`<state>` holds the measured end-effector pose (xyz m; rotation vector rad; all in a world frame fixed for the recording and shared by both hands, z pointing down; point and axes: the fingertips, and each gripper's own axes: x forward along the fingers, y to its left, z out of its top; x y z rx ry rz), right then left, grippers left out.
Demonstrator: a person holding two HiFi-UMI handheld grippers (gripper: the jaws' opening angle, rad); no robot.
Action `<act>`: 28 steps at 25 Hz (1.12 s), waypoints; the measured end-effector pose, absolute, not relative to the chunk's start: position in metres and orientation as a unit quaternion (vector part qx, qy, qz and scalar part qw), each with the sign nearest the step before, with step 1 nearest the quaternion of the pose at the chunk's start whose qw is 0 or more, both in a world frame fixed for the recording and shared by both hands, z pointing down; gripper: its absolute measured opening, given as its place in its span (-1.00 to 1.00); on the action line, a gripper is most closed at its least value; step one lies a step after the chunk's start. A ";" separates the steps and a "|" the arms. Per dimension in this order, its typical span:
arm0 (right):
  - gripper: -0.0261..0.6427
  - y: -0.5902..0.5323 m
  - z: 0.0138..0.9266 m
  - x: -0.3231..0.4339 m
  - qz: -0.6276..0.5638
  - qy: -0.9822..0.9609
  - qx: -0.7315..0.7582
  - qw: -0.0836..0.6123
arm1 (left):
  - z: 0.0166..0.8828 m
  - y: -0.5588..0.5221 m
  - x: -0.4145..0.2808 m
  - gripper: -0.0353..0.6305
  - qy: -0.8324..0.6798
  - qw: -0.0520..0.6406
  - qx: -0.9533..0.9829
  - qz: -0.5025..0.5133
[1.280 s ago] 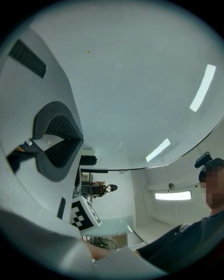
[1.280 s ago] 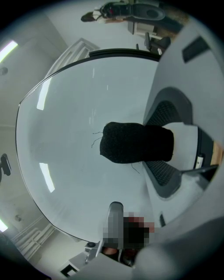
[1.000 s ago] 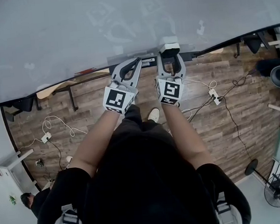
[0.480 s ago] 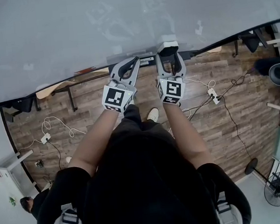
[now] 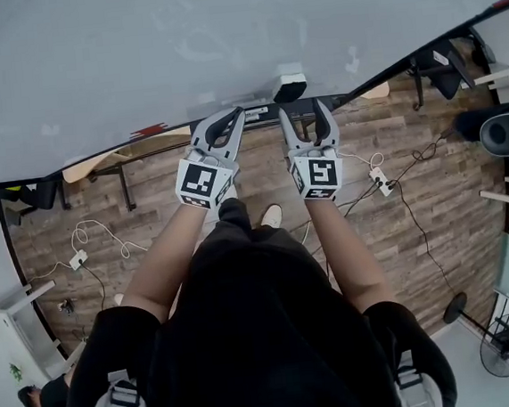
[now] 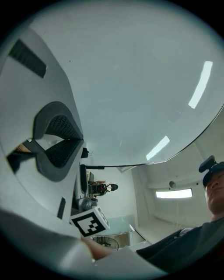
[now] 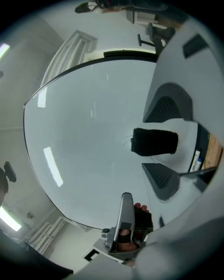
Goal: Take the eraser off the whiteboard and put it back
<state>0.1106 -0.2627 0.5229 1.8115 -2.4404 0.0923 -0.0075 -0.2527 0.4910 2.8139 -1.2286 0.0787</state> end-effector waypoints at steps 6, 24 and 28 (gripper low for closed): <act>-0.10 -0.234 0.469 0.116 0.013 -0.835 0.550 0.027 | 0.455 -0.232 0.000 -0.91 -0.397 0.021 0.917 0.017; -0.30 -0.116 0.376 0.105 -0.008 -0.934 0.356 -0.039 | 0.380 -0.111 0.030 -0.91 -0.395 -0.028 0.918 0.011; -0.47 -0.096 0.375 0.100 -0.017 -0.943 0.329 -0.039 | 0.384 -0.093 0.033 -0.91 -0.394 -0.022 0.919 0.015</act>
